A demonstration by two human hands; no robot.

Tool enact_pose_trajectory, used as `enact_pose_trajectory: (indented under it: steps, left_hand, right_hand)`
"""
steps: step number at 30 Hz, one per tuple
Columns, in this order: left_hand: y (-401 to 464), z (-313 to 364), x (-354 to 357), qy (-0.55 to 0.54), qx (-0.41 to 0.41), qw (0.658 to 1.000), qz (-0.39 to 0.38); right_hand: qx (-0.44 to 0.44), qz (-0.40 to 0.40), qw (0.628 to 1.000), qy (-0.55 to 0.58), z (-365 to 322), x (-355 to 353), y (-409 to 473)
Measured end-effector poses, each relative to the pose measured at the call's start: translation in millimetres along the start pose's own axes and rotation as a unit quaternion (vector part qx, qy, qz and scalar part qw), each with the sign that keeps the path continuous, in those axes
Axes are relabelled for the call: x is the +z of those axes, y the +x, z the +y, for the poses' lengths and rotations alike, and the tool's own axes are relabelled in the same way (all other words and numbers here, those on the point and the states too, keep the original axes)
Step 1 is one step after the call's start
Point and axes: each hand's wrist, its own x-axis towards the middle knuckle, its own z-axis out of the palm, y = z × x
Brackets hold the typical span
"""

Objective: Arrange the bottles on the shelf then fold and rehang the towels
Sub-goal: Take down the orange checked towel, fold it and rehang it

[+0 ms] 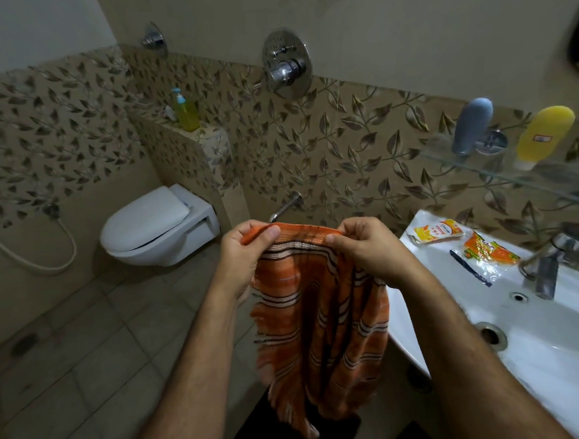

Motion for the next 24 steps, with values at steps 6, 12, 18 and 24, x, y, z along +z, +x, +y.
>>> enact_pose_trajectory:
  steps: [6, 12, 18, 24]
  left_hand:
    - [-4.8, -11.7, 21.0, 0.178, 0.13, 0.968, 0.117]
    - [-10.9, -30.0, 30.6, 0.234, 0.065, 0.968, 0.069]
    - [-16.1, -34.9, 52.8, 0.153, 0.002, 0.979, -0.132]
    - [-7.9, -34.5, 40.6, 0.129, -0.045, 0.97, -0.202]
  right_hand:
    - [0.028, 0.085, 0.994, 0.07, 4.6, 4.8, 1.1]
    - [-0.004, 0.079, 0.984, 0.161, -3.7, -5.3, 2.4]
    - [-0.04, 0.004, 0.989, 0.14, -15.3, 5.7, 1.8]
    - [-0.043, 0.038, 0.995, 0.08, -14.4, 11.2, 4.6]
